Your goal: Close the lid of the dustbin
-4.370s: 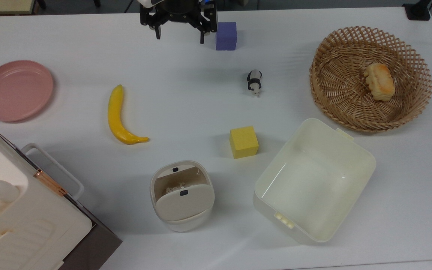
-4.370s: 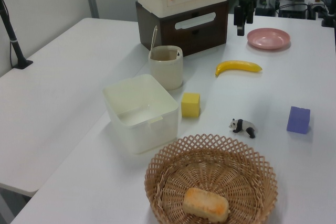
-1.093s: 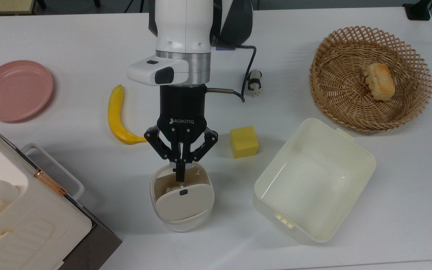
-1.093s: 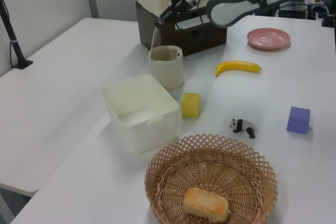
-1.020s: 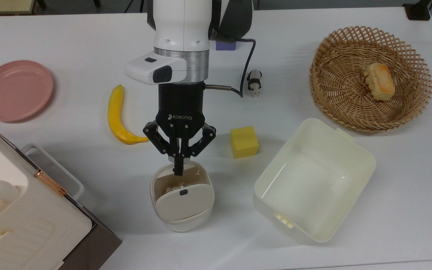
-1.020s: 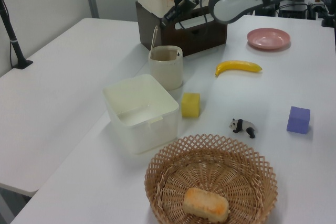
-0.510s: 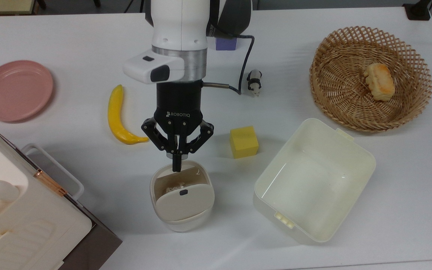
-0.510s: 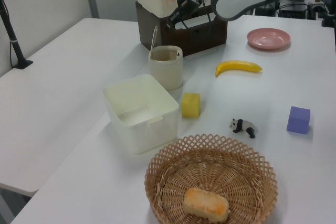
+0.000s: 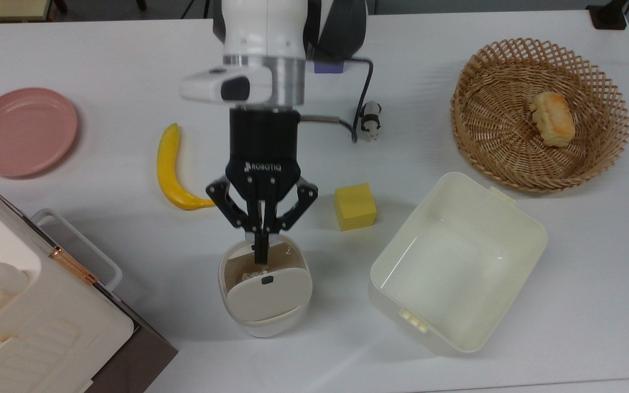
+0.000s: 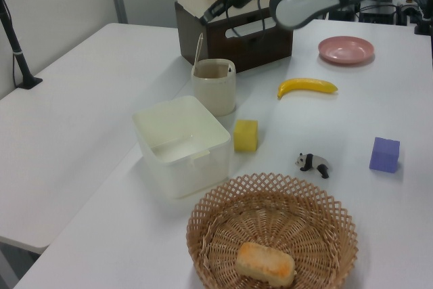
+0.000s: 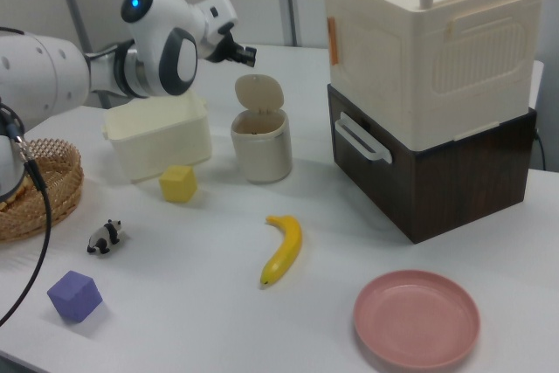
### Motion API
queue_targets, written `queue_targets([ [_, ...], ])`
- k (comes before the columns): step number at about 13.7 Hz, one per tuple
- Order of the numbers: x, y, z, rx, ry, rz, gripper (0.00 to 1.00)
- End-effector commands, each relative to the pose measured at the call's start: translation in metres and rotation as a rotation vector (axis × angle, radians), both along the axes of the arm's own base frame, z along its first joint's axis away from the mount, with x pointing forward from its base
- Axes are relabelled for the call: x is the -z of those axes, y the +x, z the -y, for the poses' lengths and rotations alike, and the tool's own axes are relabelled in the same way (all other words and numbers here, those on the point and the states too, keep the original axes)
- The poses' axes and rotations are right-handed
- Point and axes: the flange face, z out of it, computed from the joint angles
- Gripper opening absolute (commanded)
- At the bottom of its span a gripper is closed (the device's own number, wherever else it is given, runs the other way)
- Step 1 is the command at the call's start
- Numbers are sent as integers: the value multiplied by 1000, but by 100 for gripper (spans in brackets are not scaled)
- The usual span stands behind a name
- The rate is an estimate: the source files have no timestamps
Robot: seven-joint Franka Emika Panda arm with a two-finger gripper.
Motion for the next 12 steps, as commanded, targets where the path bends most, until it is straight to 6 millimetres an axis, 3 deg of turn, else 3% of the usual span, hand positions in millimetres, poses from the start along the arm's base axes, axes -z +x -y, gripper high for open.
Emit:
queue_targets([
  [1, 27, 11, -2, 3, -9, 6, 2],
  [3, 39, 13, -4, 1, -14, -9, 2],
  [7, 34, 12, -1, 4, -11, -5, 2],
  [12, -5, 4, 5, 15, 10, 44, 2],
])
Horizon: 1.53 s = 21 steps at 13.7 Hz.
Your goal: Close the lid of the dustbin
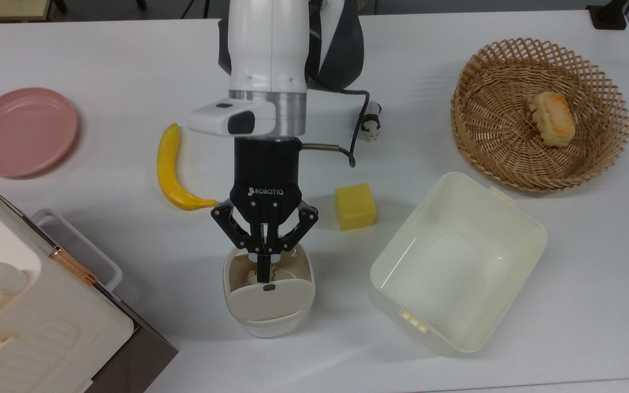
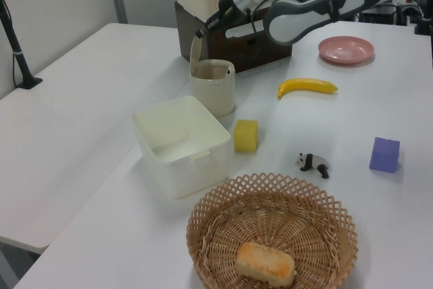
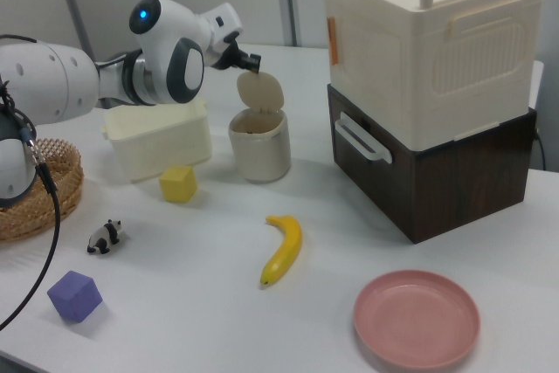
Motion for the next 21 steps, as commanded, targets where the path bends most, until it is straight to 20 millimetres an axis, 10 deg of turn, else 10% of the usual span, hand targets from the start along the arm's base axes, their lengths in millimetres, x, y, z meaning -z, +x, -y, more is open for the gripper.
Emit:
queue_targets([
  [1, -29, -8, 6, 16, 15, 39, 2],
  [8, -5, 24, 6, 12, -23, 105, 2],
  [21, 20, 2, 9, 44, -7, -141, 2],
])
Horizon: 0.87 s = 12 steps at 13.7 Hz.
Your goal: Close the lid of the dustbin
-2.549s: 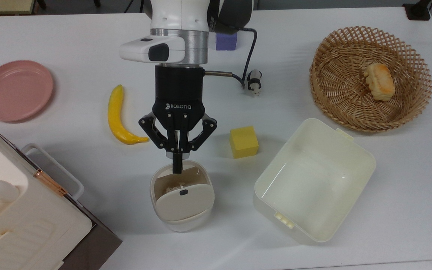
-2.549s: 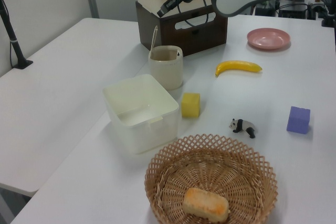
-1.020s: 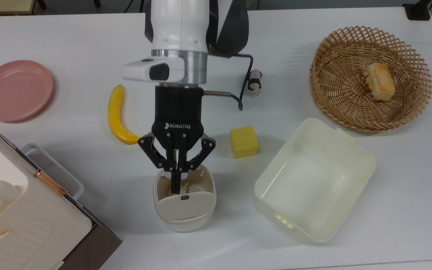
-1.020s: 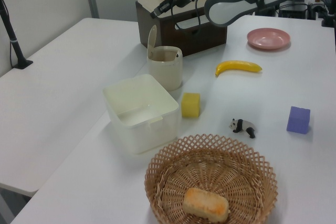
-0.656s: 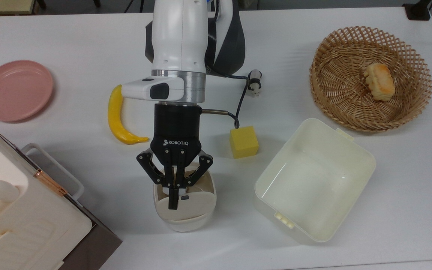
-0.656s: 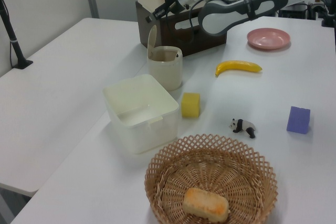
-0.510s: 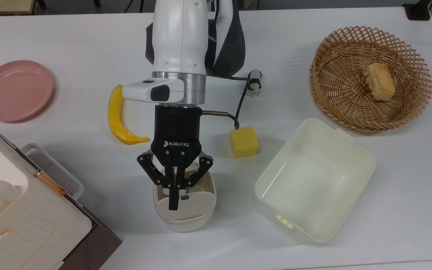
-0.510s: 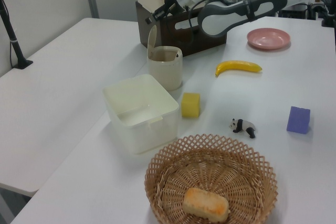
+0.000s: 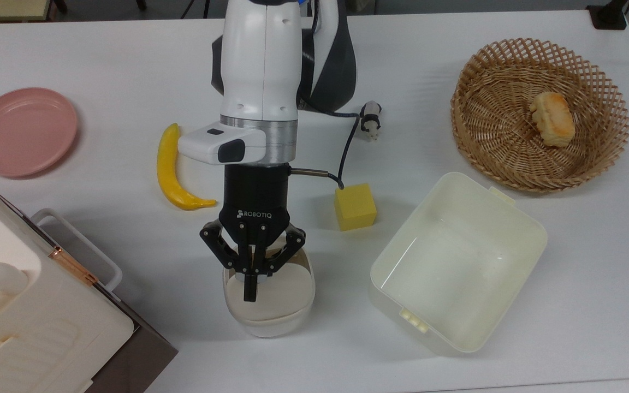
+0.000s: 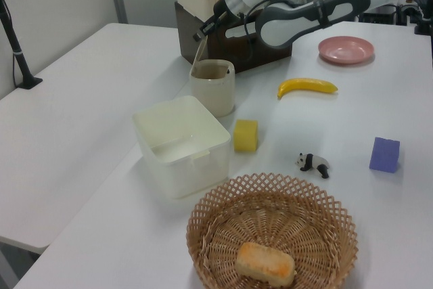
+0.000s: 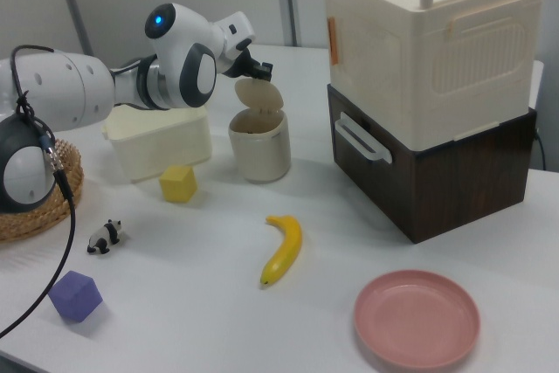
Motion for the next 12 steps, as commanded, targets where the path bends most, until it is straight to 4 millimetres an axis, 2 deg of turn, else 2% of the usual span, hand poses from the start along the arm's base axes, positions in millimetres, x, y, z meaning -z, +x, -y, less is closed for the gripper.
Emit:
queue_targets([
  [1, 7, -22, -6, 15, 23, -117, 1],
  [3, 35, -29, -14, 4, 28, -172, 0],
  [7, 71, -37, -17, 0, 23, -240, 0],
  [10, 83, -37, -24, -7, 20, -256, 0],
  [12, 79, -38, -24, -5, 23, -252, 0],
])
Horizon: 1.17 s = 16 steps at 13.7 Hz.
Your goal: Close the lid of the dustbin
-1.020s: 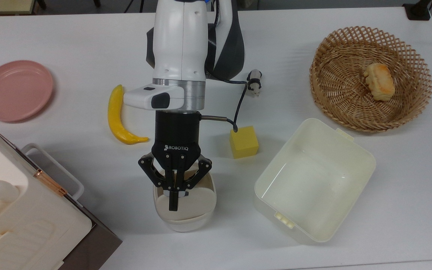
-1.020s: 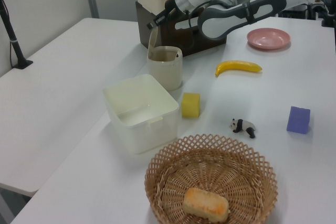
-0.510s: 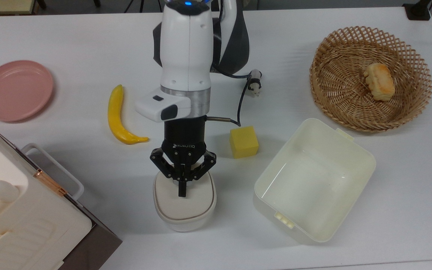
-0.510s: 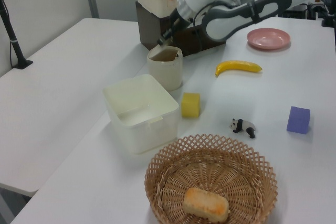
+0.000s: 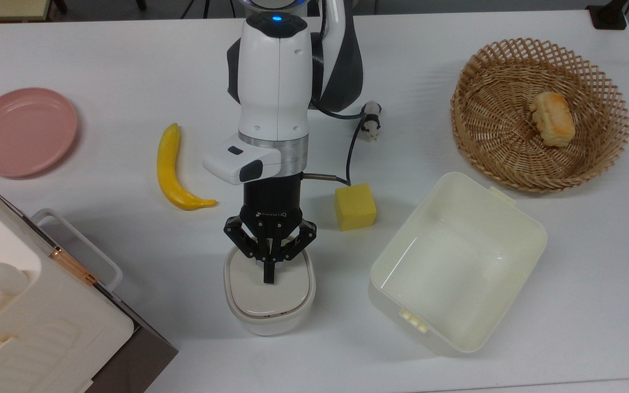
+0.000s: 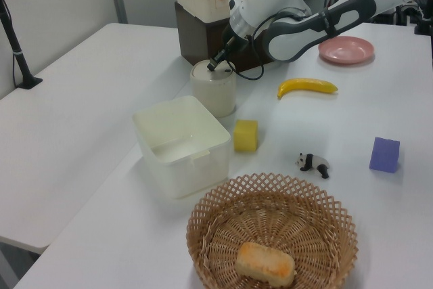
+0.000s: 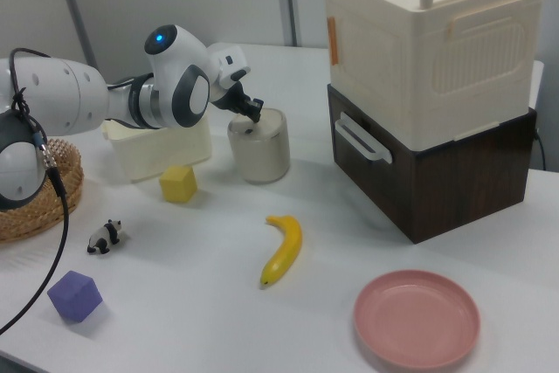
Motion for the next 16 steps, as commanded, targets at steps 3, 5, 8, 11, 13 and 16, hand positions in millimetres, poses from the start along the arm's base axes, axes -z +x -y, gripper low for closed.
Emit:
queue_targets([
  [3, -17, -17, -4, 17, 37, -17, 0],
  [5, -14, -17, -4, 15, 36, -21, 0],
  [8, -5, -17, -5, 11, 30, -35, 0],
  [11, 17, -19, -6, 4, 18, -69, 0],
  [13, 23, -18, -6, 2, 10, -77, 0],
  [16, 29, -18, -8, 1, 10, -83, 0],
])
